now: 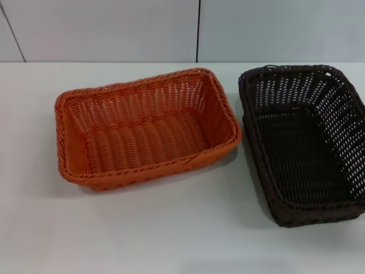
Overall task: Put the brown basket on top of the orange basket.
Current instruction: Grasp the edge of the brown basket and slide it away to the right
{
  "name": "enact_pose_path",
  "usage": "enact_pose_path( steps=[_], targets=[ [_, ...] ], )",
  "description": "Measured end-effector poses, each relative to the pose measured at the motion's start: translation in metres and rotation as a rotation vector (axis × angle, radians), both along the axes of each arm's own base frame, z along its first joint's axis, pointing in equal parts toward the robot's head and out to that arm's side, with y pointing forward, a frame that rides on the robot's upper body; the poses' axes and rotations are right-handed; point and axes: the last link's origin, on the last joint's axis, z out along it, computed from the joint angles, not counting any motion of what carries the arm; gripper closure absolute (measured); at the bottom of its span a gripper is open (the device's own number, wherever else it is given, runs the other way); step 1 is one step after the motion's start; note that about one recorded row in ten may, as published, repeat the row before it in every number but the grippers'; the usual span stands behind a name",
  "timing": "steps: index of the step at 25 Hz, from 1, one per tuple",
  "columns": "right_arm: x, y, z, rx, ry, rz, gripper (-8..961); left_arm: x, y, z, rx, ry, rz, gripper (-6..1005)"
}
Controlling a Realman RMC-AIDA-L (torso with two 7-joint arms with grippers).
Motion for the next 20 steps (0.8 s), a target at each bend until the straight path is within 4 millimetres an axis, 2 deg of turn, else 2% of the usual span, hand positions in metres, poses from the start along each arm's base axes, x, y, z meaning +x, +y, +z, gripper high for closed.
enact_pose_path(
  steps=[6, 11, 17, 20],
  targets=[
    [-0.017, 0.04, 0.02, -0.236, -0.05, -0.005, 140, 0.003, 0.014, -0.004, -0.031, 0.008, -0.006, 219],
    [-0.058, 0.071, 0.036, -0.547, -0.179, -0.097, 141, 0.005, 0.018, -0.005, -0.036, 0.002, -0.012, 219],
    [-0.104, 0.08, 0.06, -0.839, -0.34, -0.424, 142, 0.002, 0.02, -0.007, -0.052, -0.008, 0.003, 219],
    [-0.121, 0.075, 0.07, -0.984, -0.419, -0.555, 142, 0.002, 0.02, -0.008, -0.055, -0.009, 0.005, 220]
  ],
)
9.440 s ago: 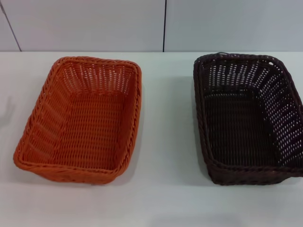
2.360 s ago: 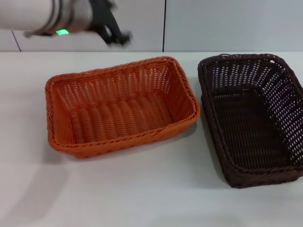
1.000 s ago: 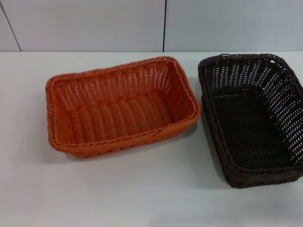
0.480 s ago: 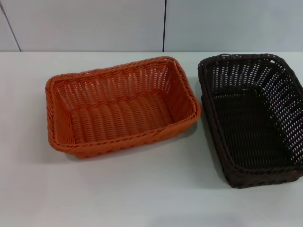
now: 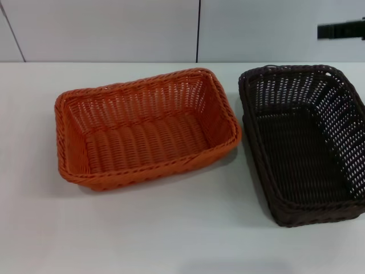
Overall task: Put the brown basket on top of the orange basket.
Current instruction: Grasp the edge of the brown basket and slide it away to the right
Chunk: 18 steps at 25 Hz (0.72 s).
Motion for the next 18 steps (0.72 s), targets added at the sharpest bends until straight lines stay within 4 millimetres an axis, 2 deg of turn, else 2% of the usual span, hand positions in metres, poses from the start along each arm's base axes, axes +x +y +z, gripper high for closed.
enact_pose_path(
  steps=[5, 10, 18],
  targets=[
    [-0.025, -0.016, 0.011, -0.293, -0.114, 0.015, 143, 0.0, 0.0, -0.001, -0.003, -0.003, 0.002, 220],
    [-0.037, -0.032, 0.007, -0.506, -0.311, 0.089, 144, -0.002, 0.0, -0.002, -0.013, -0.009, 0.016, 220],
    [-0.033, -0.04, -0.028, -0.683, -0.551, 0.142, 145, -0.004, 0.003, -0.003, -0.023, -0.014, 0.032, 220]
  ],
)
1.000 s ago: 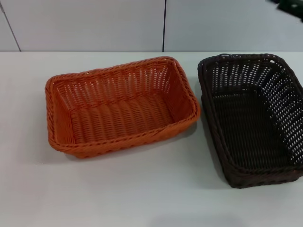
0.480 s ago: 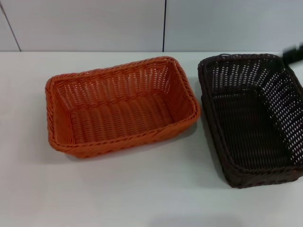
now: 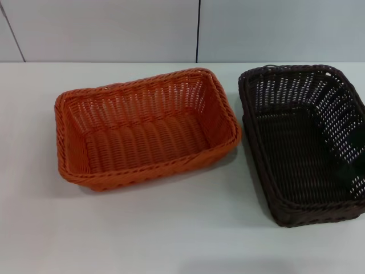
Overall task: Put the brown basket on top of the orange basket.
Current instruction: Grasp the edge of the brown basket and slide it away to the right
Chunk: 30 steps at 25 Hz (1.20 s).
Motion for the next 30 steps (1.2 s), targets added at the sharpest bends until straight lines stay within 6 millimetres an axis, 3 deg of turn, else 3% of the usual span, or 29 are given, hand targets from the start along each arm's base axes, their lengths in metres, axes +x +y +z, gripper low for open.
enact_pose_path(
  steps=[6, 14, 20, 30],
  targets=[
    [-0.001, -0.011, -0.028, -0.098, -0.039, 0.029, 147, 0.0, 0.002, 0.001, 0.0, 0.002, 0.0, 220],
    [0.003, -0.015, -0.041, -0.131, -0.069, 0.043, 149, 0.001, 0.003, 0.001, 0.0, 0.001, -0.002, 219],
    [0.014, -0.011, -0.051, -0.132, -0.104, 0.032, 151, 0.002, 0.004, 0.0, -0.001, -0.002, -0.006, 220],
    [0.035, -0.01, -0.088, -0.172, -0.2, 0.017, 154, 0.002, 0.003, 0.001, 0.004, -0.002, -0.008, 220]
  ],
)
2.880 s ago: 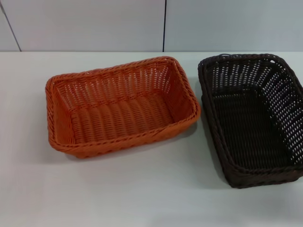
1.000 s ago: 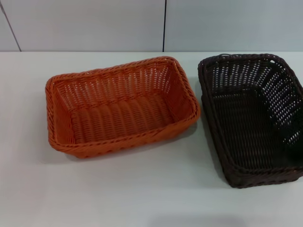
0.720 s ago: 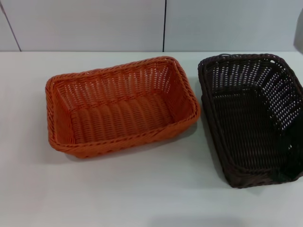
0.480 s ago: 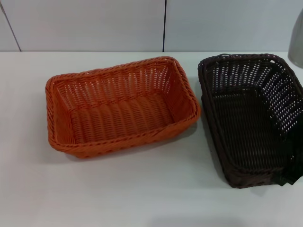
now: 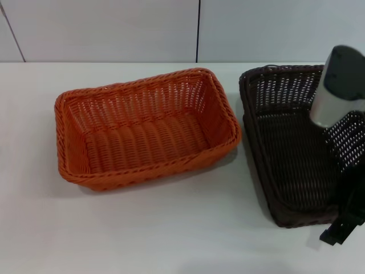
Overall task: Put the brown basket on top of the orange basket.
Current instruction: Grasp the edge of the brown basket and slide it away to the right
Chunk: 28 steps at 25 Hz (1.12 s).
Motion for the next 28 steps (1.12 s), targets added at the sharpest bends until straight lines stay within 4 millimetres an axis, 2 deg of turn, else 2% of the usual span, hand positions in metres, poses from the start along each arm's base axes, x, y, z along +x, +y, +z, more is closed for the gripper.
enact_pose_path(
  steps=[6, 13, 19, 23, 28],
  targets=[
    [0.009, 0.005, -0.011, 0.013, 0.014, -0.029, 155, -0.001, 0.0, 0.0, -0.003, 0.001, 0.005, 220],
    [0.011, 0.01, -0.014, 0.041, 0.016, -0.036, 157, -0.001, 0.0, 0.001, -0.002, 0.003, 0.003, 221],
    [0.021, 0.015, -0.021, 0.053, -0.006, -0.086, 159, -0.001, 0.001, 0.001, -0.002, 0.004, 0.002, 221],
    [0.019, 0.017, -0.016, 0.077, -0.003, -0.061, 350, -0.001, 0.001, 0.001, -0.003, 0.004, 0.002, 221],
    [0.013, 0.015, -0.008, 0.093, -0.003, -0.033, 512, -0.001, 0.0, 0.001, -0.001, 0.005, 0.001, 221]
  ],
)
